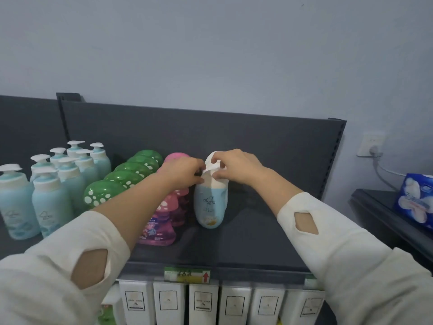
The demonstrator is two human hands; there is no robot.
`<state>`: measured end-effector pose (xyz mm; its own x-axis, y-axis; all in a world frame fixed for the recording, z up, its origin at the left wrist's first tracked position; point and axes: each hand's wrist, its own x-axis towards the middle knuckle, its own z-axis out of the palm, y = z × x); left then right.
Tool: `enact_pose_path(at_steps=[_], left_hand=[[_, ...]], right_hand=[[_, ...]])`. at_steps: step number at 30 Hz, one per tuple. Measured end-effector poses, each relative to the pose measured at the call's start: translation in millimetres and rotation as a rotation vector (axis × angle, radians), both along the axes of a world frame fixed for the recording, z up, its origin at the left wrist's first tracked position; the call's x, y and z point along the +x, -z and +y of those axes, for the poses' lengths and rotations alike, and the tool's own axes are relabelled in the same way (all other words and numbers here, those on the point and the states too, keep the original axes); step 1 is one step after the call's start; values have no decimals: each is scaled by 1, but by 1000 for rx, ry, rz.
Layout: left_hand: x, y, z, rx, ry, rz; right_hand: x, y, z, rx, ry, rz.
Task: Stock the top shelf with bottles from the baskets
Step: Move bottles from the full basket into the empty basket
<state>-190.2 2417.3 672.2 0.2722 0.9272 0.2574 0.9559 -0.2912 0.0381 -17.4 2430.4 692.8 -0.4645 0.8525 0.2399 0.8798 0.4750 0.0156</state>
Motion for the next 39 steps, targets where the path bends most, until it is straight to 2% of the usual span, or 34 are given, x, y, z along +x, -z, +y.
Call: enact_pose_path(at_steps=[7, 13, 18, 24, 31, 39], left_hand=[[-11, -13, -68, 246, -153, 43], [-67, 1, -175, 323, -389, 35], [-148, 33, -298, 227, -659, 185], [-239, 79, -472, 85, -981, 218], [-323, 144, -632, -99, -1227, 173], [-386, 227, -727, -280, -1411, -39]], right_hand=[[-12, -2, -39, 280, -221, 57], [-81, 13, -98, 303, -536, 100], [-175, 36, -174, 211, -785, 89], [-313, 87, -296, 108, -1093, -23], [-445, 157, -433, -79, -1320, -125], [-561, 244, -534, -290, -1465, -328]])
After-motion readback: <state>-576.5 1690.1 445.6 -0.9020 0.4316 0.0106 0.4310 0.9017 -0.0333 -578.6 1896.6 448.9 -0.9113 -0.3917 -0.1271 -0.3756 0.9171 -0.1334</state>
